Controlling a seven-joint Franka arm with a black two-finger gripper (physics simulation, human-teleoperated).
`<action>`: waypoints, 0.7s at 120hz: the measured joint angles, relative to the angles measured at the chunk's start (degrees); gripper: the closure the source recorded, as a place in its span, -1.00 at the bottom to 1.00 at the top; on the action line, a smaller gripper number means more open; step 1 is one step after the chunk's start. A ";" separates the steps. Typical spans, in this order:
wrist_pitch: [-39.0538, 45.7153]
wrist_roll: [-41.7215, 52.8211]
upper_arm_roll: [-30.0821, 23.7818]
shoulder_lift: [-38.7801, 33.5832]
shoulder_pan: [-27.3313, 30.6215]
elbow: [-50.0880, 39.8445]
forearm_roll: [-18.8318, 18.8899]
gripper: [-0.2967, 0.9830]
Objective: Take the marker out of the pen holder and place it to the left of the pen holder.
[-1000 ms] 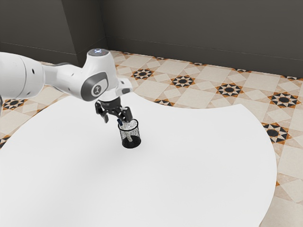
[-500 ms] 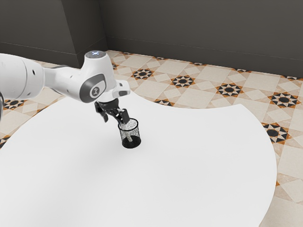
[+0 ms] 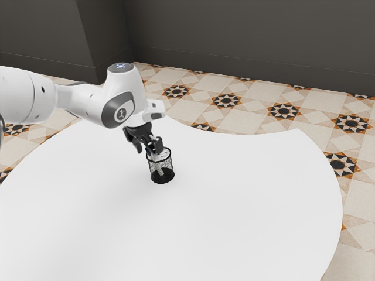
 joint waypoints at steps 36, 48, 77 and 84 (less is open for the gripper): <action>-0.02 0.39 -0.16 -0.17 0.10 0.17 0.05 0.45; 0.01 0.39 -0.18 -0.16 0.27 0.18 0.11 0.50; 0.13 0.27 -1.15 -1.50 0.51 0.80 0.50 0.55; 0.10 0.19 -1.40 -2.25 0.54 0.80 0.61 0.55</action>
